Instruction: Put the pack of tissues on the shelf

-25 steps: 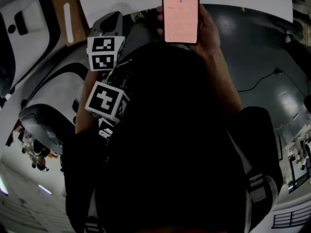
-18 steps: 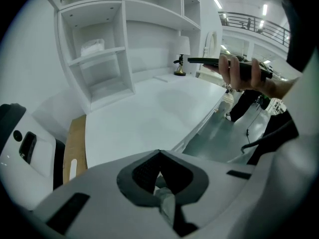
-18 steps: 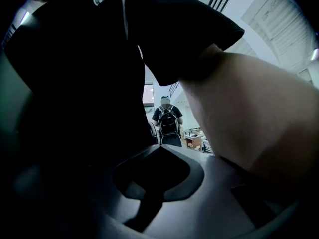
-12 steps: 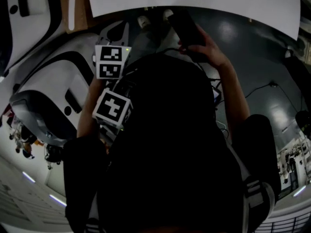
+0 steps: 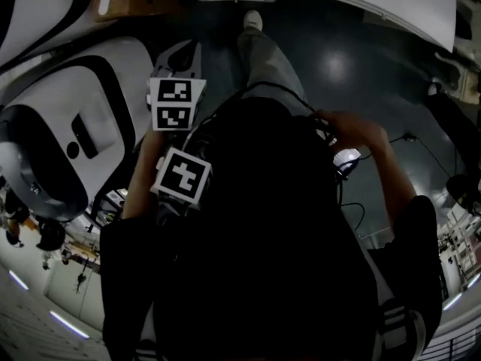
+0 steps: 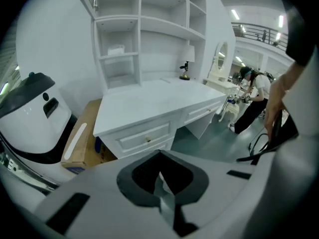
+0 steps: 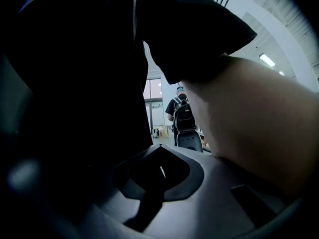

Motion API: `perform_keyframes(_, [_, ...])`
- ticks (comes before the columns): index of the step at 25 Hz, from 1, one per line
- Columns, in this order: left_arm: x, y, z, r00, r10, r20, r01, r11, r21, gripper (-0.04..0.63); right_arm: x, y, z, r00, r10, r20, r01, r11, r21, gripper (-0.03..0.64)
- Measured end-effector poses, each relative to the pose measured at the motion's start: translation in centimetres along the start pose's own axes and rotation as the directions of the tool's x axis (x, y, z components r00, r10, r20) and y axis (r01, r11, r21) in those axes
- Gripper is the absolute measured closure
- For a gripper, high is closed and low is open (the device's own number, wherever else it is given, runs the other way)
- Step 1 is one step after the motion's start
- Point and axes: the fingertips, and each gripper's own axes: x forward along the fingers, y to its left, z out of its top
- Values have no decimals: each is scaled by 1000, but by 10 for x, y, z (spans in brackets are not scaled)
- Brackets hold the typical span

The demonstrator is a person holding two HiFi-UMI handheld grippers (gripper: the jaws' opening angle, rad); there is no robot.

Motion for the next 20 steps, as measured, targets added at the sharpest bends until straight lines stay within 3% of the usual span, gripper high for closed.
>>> perform_keyframes(4, [-36,-94,-50,995,-48,92,51,998,-34,586,108,51,-12,997,46,-58,-41,995,87,606])
perform_keyframes(8, [-82,-147,-83,987,-79,139,83,996,-25,585,184,60,-3,994,11,-106,1,994,113,606])
perform_keyframes(14, [-109,-202,-93,967,-90,240,103,994,-40,584,244,97,-13,983,52,-175,-21,985,174,606])
perform_keyframes(17, [-120,-227,-99,971,-70,230,84,995,-53,585,265,118,-3,984,45,-171,-10,980,199,606])
perform_keyframes(20, [-130,-269,-105,970,-117,215,124,992,-18,584,287,132,12,992,-14,-127,39,980,196,606])
